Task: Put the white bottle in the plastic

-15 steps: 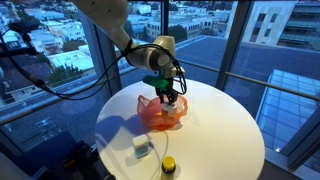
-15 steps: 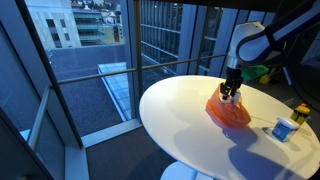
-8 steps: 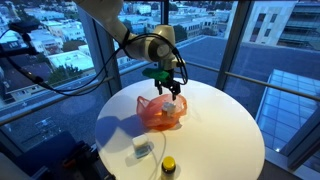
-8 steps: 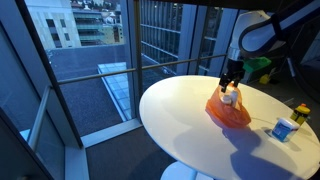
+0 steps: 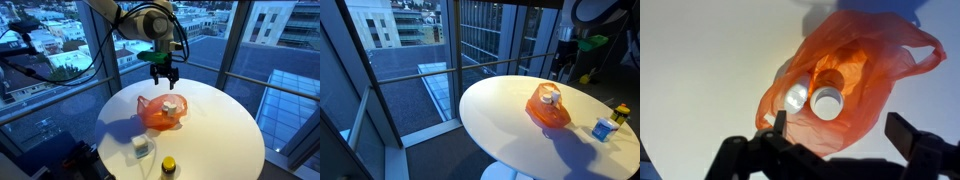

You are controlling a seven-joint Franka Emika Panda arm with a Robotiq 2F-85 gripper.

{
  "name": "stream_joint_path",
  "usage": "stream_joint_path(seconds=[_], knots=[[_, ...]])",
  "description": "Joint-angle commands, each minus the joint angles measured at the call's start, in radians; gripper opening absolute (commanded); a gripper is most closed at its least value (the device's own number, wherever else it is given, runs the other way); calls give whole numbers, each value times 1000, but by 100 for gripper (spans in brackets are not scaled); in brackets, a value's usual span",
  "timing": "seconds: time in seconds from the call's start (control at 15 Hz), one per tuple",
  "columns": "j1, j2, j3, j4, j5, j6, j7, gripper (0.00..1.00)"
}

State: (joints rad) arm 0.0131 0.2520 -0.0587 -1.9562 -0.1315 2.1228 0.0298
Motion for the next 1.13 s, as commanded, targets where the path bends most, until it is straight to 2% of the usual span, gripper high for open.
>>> stream_joint_path(seconds=[0.0, 0.27, 0.53, 0.6, 1.07], knots=[[-25, -78, 18, -22, 24, -66, -102, 100], [-33, -149, 25, -44, 55, -82, -193, 100], [-29, -198, 23, -51, 49, -110, -187, 100], [-25, -154, 23, -25, 30, -92, -161, 100], [-25, -150, 24, -28, 30, -92, -160, 100]])
